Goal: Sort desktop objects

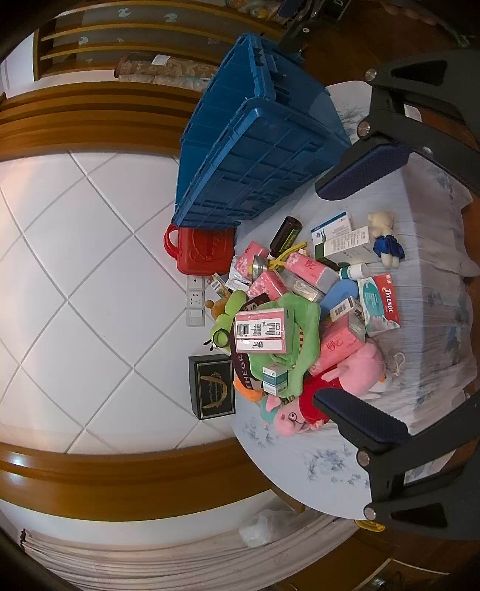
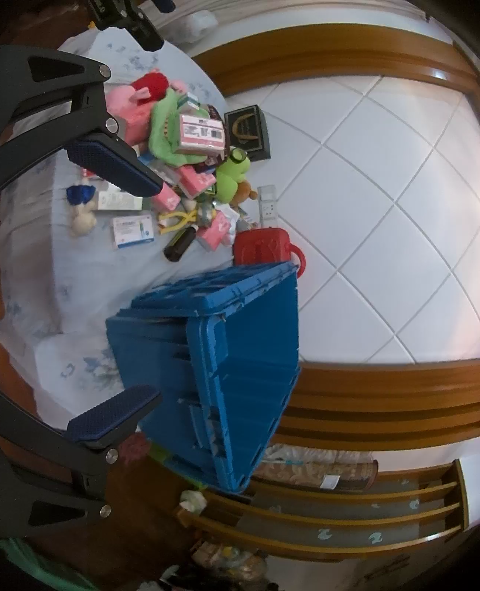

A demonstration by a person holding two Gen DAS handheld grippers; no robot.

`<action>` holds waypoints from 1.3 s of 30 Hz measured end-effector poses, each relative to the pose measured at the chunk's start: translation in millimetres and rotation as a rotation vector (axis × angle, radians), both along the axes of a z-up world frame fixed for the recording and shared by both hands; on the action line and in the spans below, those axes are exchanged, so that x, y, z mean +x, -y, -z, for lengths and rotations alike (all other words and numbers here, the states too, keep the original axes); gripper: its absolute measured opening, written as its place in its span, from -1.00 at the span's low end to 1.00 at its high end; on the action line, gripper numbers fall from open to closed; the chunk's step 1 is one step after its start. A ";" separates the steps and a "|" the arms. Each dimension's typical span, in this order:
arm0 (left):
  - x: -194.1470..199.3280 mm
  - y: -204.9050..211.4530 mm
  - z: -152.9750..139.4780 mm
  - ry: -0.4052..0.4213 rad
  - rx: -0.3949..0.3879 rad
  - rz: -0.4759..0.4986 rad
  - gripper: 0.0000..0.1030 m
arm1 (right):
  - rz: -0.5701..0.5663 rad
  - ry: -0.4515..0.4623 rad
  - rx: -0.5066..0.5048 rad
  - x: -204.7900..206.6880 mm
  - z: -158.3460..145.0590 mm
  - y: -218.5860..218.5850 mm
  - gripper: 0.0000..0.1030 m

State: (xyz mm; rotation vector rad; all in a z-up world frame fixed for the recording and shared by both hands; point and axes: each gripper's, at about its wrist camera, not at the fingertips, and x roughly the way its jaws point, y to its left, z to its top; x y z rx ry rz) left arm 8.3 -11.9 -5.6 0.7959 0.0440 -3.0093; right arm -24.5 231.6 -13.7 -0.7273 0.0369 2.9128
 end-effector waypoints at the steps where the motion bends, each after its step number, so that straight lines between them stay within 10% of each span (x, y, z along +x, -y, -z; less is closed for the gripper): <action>1: 0.4 0.0 0.2 0.001 0.000 -0.001 1.00 | -0.001 0.001 -0.001 -0.2 0.5 -0.4 1.00; 15: -9.6 13.8 25.1 0.055 0.011 -0.023 1.00 | -0.036 0.059 -0.009 -17.1 24.7 5.2 1.00; 39: -167.2 43.9 253.9 0.573 0.018 0.167 1.00 | -0.124 0.634 -0.115 -158.7 255.4 84.5 0.99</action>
